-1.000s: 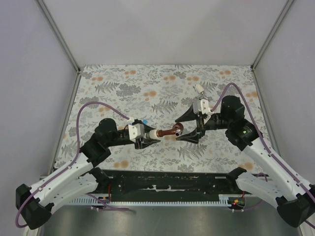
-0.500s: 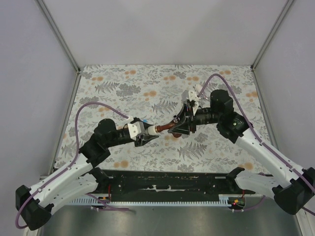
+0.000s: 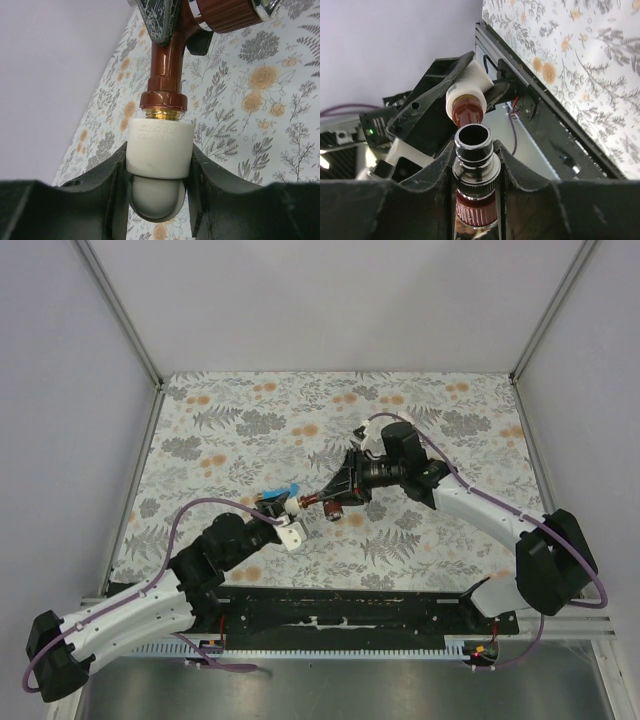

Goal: Install the water faucets

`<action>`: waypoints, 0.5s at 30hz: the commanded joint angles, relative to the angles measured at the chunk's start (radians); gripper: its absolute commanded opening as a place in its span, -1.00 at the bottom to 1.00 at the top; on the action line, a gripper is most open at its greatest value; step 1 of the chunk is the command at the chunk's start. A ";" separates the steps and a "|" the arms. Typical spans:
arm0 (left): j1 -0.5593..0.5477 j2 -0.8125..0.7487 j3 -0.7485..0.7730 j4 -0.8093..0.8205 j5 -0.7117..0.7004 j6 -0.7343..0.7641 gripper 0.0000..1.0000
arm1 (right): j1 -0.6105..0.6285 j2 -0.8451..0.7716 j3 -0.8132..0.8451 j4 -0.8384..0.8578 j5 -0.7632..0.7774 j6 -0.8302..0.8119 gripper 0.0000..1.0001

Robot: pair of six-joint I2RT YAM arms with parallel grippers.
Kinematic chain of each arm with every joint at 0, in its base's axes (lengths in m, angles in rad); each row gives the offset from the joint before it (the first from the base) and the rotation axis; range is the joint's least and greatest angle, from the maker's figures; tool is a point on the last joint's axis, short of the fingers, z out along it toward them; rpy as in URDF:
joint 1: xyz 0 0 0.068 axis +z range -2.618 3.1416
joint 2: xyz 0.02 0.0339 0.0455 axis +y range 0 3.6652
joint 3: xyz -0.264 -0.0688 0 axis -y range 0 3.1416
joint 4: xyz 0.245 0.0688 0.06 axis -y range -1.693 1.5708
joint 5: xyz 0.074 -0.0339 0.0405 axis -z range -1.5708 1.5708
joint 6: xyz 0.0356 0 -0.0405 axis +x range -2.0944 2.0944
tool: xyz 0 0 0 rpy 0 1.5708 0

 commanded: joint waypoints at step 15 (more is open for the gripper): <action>-0.034 -0.052 0.060 0.106 -0.046 -0.008 -0.96 | -0.138 -0.251 0.049 -0.152 0.272 -0.447 0.96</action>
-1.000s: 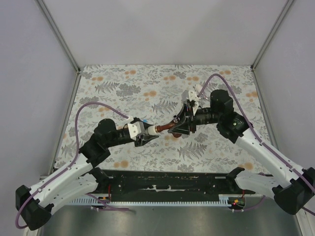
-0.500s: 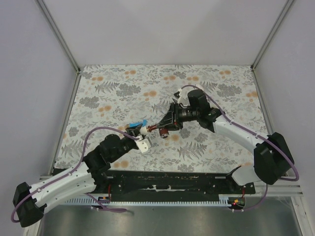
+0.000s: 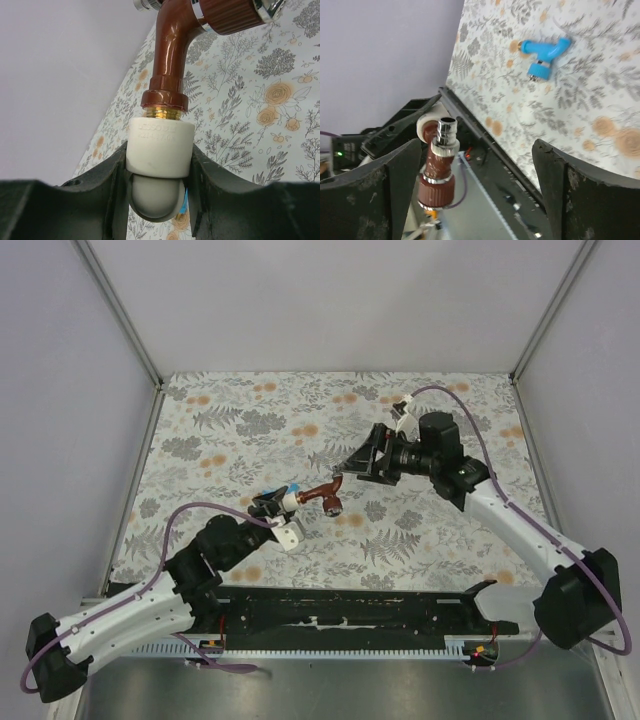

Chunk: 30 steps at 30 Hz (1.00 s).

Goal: Install the water faucets

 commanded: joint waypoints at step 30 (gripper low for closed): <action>0.174 0.176 0.347 -0.170 0.697 -0.468 -0.96 | 0.028 -0.584 -0.074 -0.131 -0.149 -1.251 0.96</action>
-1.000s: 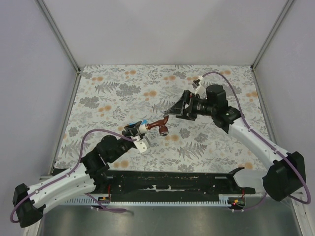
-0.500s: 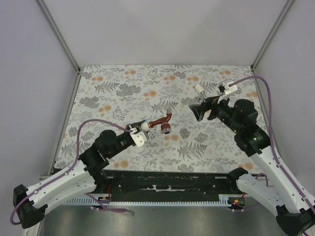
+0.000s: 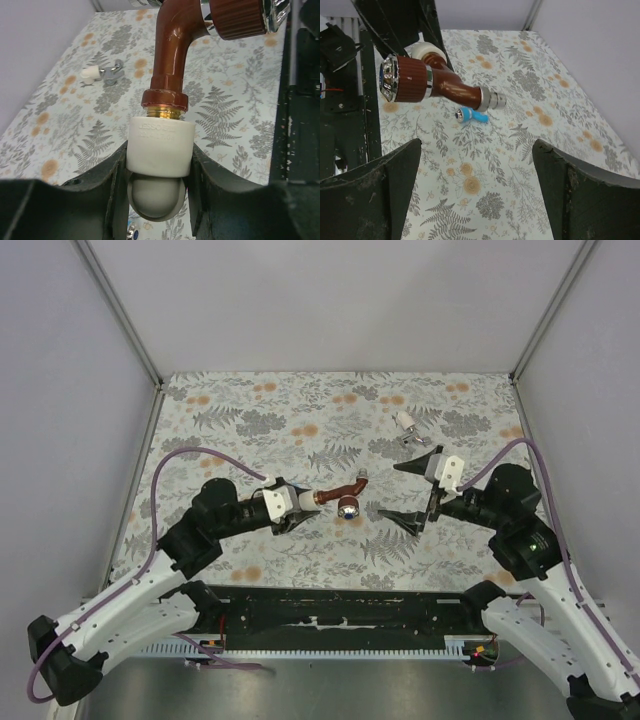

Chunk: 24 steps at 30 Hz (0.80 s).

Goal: Install the water faucets

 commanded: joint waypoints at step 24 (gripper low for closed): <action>0.010 0.033 0.085 0.006 0.248 -0.134 -0.96 | 0.238 0.253 0.215 -0.094 -0.115 -0.189 0.61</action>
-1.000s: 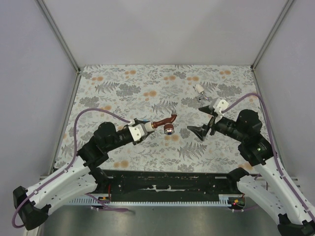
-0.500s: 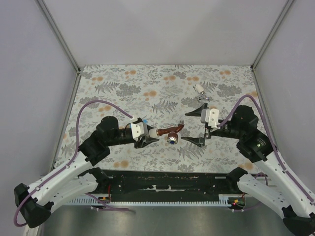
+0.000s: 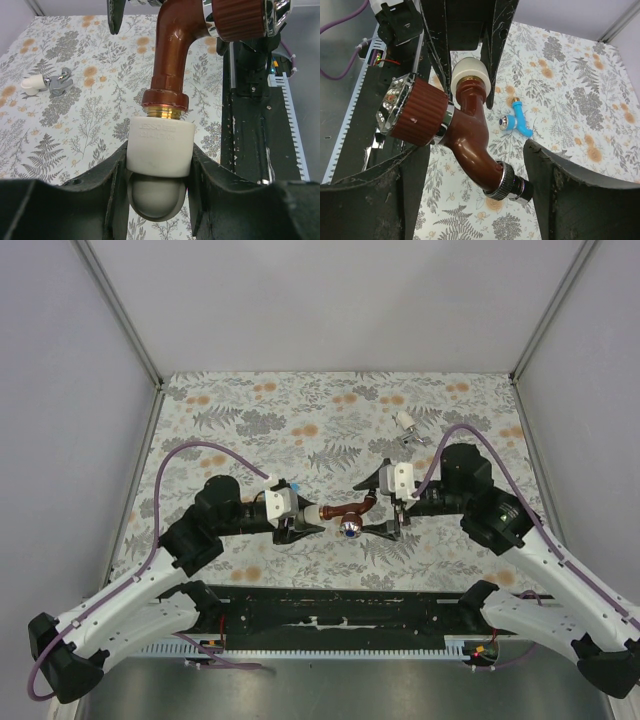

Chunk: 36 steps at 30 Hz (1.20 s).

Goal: Install the water faucets

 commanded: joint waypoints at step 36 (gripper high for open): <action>-0.146 -0.156 -0.184 0.206 -0.767 0.354 -0.96 | -0.014 0.223 0.094 0.104 0.373 0.981 0.45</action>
